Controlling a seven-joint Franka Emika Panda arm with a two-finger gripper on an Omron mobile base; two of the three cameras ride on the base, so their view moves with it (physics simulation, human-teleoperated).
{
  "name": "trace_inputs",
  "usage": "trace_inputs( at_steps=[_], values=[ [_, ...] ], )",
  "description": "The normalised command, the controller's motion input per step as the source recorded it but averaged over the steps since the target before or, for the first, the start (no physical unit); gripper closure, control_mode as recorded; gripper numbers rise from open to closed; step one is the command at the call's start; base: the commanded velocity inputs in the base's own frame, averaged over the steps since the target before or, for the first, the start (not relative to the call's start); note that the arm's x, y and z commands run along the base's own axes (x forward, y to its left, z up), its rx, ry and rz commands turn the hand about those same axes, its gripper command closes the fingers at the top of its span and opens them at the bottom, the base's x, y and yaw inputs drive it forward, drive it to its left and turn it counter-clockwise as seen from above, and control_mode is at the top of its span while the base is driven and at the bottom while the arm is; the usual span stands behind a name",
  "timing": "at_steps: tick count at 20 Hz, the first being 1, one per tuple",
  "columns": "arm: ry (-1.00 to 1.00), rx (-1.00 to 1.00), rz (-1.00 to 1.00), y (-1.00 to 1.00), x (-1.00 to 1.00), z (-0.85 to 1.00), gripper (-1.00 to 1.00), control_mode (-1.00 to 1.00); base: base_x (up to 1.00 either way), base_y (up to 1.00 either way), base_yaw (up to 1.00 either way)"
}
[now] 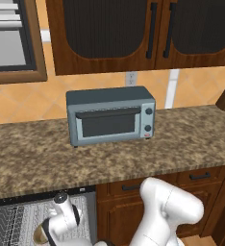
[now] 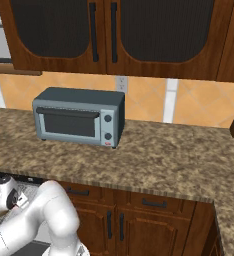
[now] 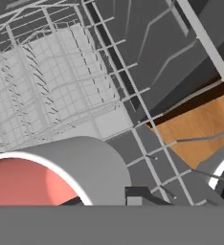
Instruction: Pick up the cup and bowl from the counter, place them in the dishwasher, and close the dishwasher door.
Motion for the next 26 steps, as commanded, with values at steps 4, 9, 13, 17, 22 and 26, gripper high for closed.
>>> trace_inputs(
  at_steps=[4, 9, 13, 17, 22, 26],
  values=[
    [-0.05, 0.00, 0.00, 0.03, -0.12, 0.01, -1.00, -1.00, 0.00, 0.00, 0.00],
    [-0.12, 0.00, 0.03, 0.02, -0.42, 0.31, -1.00, -1.00, 0.00, 0.00, 0.00],
    [-0.14, 0.00, 0.05, 0.00, -0.44, 0.47, -1.00, -1.00, 0.00, 0.00, 0.00],
    [-0.23, 0.00, 0.06, 0.00, -0.40, 0.77, -1.00, -1.00, 0.00, 0.00, 0.00],
    [-0.20, 0.03, 0.06, -0.01, -0.37, 0.92, -1.00, -1.00, 0.00, 0.00, 0.00],
    [-0.13, 0.11, 0.09, -0.07, -0.35, 1.00, -1.00, -1.00, 0.00, 0.00, 0.00]
  ],
)
